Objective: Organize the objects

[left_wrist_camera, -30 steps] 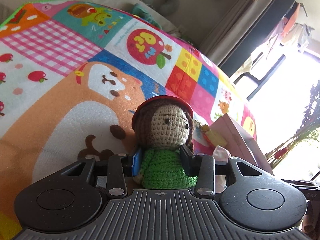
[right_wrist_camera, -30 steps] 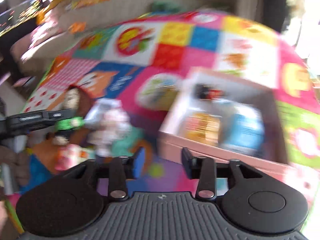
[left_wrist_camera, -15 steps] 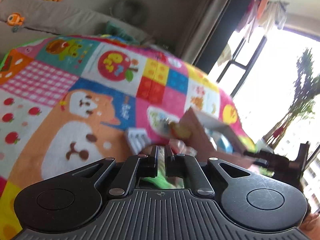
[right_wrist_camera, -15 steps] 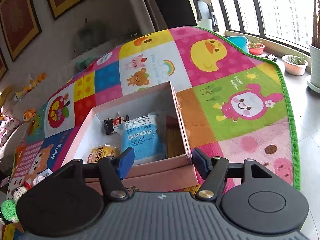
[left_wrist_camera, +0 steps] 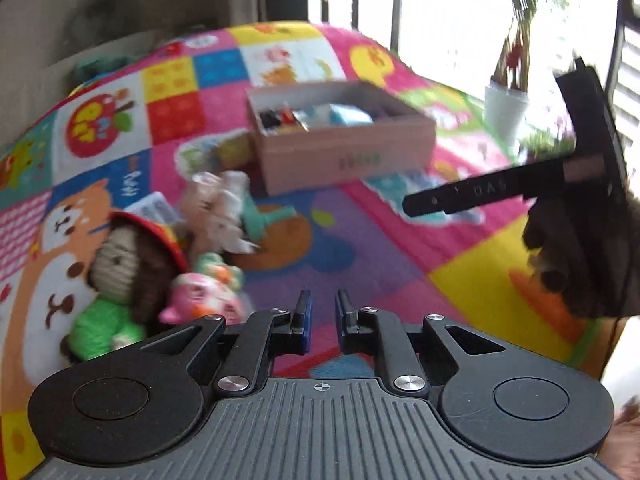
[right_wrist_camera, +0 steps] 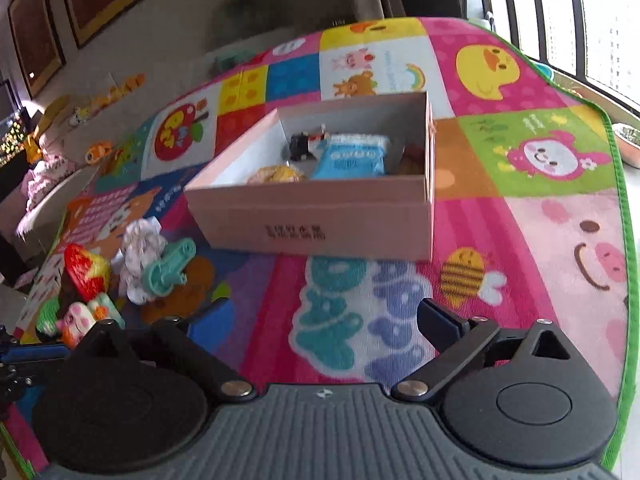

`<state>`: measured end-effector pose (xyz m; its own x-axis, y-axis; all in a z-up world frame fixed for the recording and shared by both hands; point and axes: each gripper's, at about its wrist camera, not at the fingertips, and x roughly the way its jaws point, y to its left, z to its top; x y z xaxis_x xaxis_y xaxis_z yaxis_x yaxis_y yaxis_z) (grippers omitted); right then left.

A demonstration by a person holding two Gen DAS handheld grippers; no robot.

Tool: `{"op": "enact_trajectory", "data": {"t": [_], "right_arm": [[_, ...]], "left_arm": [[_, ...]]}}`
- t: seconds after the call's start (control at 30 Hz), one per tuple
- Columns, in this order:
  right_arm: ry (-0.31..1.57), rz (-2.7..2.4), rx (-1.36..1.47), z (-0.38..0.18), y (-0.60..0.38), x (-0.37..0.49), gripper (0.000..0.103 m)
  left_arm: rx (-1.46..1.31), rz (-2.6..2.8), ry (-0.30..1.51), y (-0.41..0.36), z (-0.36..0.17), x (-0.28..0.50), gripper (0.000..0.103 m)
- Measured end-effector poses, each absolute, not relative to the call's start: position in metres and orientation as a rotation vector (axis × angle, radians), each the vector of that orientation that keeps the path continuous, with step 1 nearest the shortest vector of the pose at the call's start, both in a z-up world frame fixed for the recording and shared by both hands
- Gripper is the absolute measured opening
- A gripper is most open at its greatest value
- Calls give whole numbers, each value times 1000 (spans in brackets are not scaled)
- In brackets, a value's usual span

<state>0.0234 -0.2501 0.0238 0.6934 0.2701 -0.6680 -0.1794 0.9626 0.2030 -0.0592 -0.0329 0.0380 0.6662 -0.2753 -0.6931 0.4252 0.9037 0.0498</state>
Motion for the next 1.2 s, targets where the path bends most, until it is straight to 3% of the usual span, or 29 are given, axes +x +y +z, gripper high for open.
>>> {"op": "enact_trajectory", "data": {"t": [0.17,0.27,0.37,0.43,0.5,0.53,0.6,0.7,0.9,1.1,1.2], "right_arm": [[792,214,40,17,-248,21,103],[794,190,51,16,-246,22,103],[818,172,-9,15,-237,26,103],[813,165,-13,14,-236,26,103],[800,177,-1,14,-238,26,103],[791,189,12,14,-241,26,103],[768,207,64,14,-249,24,103],[746,229,136,15,-260,22,103],[741,229,147,16,-261,22,103],[738,234,143,17,-260,21,103],[739,247,117,17,-255,20,103]], "left_arm": [[311,-484,804,-65,20,-53,11],[229,-523,838,-66,21,-42,13],[160,-566,845,-68,21,-38,34],[184,-602,846,-77,21,-42,62],[262,-627,839,-91,19,-47,77],[291,-626,829,-95,18,-50,79],[278,-630,822,-95,18,-51,79],[190,-616,782,-73,30,-54,68],[150,-360,610,18,85,-50,68],[116,-190,758,89,69,-8,68],[16,-234,787,99,55,0,73]]}}
